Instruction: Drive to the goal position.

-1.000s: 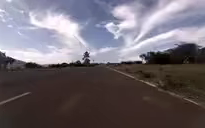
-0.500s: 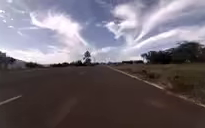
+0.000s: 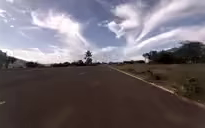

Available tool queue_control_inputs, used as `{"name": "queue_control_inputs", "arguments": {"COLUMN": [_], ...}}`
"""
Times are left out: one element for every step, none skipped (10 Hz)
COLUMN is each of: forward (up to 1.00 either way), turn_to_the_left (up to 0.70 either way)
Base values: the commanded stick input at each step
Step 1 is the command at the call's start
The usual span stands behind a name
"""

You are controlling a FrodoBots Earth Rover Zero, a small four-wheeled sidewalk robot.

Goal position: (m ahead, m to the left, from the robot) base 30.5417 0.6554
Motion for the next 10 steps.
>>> {"name": "queue_control_inputs", "arguments": {"forward": [1.00, 1.00, 1.00, 1.00, 1.00, 1.00, 1.00, 1.00, 1.00, 1.00], "turn_to_the_left": [-0.14, -0.25, -0.31, -0.30, -0.24, -0.09, 0.00, 0.00, 0.00, 0.00]}}
